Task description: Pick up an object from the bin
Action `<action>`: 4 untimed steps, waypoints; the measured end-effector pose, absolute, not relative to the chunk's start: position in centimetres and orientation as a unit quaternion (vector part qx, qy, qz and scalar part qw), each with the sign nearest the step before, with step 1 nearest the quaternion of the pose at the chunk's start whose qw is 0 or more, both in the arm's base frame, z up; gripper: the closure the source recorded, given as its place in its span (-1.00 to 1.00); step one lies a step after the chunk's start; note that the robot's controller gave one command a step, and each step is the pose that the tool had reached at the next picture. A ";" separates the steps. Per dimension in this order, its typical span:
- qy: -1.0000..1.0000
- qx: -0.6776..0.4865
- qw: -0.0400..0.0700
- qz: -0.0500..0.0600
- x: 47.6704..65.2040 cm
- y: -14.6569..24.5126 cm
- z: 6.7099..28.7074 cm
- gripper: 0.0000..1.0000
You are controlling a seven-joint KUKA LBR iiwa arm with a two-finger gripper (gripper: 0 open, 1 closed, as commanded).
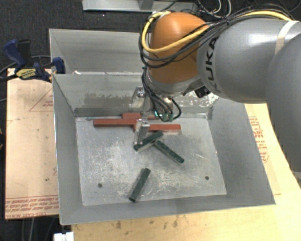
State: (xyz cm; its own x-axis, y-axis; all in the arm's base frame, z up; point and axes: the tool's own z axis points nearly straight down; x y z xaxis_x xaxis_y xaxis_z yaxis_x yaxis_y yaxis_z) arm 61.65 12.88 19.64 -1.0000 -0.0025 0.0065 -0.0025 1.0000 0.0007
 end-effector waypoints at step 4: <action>-0.998 0.062 -0.001 -0.001 64.9 15.4 12.3 -1.00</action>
Offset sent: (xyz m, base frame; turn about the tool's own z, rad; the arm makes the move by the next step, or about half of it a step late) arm 0.0296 0.0543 -0.0502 0.3767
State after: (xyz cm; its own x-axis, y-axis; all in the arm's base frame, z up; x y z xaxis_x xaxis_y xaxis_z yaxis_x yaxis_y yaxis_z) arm 64.95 15.43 12.34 -0.9923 -0.1242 -0.0029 -0.1242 0.9923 0.0012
